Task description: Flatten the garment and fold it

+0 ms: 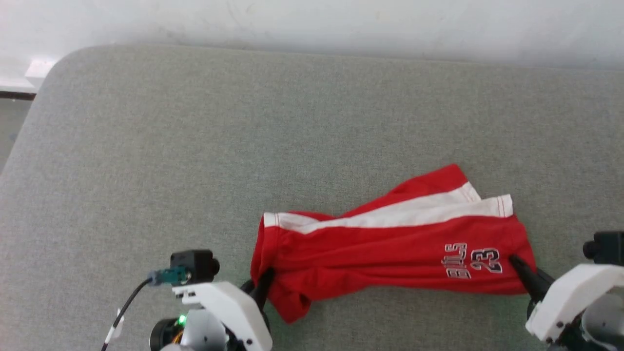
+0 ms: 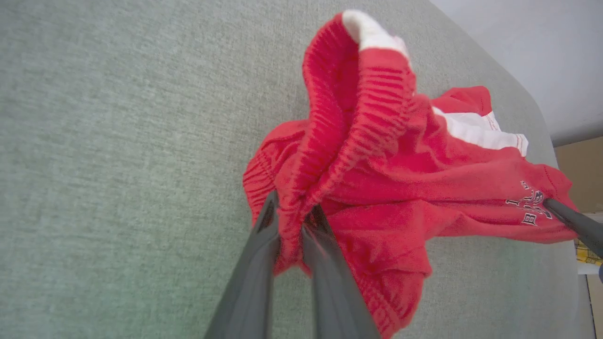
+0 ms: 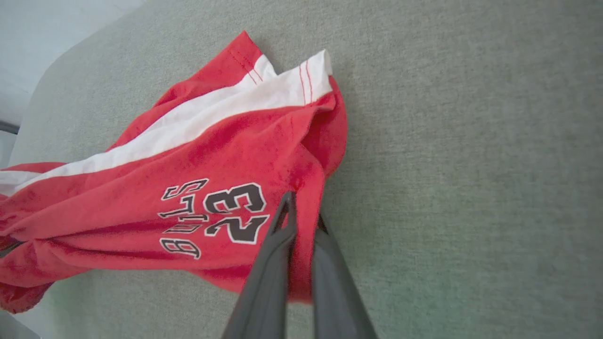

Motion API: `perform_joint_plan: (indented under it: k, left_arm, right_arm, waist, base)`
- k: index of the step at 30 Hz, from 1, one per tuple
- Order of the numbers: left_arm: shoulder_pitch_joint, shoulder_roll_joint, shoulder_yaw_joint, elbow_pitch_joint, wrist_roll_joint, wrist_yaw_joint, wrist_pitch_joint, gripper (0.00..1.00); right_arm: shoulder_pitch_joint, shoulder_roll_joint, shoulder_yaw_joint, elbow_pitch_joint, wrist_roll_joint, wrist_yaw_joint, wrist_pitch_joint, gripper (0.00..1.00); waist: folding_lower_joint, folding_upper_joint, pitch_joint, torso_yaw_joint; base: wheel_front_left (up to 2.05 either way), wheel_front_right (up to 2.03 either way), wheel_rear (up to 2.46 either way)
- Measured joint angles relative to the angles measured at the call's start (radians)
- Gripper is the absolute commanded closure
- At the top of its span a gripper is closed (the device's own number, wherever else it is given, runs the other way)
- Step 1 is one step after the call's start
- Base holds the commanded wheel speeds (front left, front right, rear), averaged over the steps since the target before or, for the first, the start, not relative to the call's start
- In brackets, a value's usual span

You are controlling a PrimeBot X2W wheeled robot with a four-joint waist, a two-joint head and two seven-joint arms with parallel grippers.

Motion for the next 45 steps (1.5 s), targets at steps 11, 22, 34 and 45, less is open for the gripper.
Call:
perform_joint_plan:
  k: [11,22,34,45]
  left_arm:
    - [0.119,0.036,0.012,-0.085,-0.029,0.013,0.011,1.0]
    - [0.153,0.035,0.021,-0.072,-0.047,0.013,-0.008,0.18]
    - [0.152,0.025,0.018,-0.016,-0.045,0.012,-0.037,0.0]
    - [0.188,0.019,0.128,-0.086,-0.039,0.044,-0.187,0.0]
  right_arm:
    - [0.168,0.0,0.0,-0.106,0.066,0.0,-0.001,1.0]
    - [0.227,0.0,0.018,-0.111,0.101,0.0,-0.045,1.0]
    - [0.184,0.0,0.062,-0.039,0.087,0.0,-0.115,0.0]
    - [0.213,-0.001,0.005,-0.109,0.027,0.0,-0.119,0.0]
  waist:
    - [0.0001,0.0,-0.022,0.015]
    - [0.0003,0.0,-0.032,0.002]
    - [0.0003,0.0,-0.045,-0.001]
    - [0.0002,0.0,-0.083,0.005]
  base:
    - [0.0,0.0,0.0]
    - [0.0,0.0,0.0]
    - [0.0,0.0,0.0]
    - [0.0,0.0,0.0]
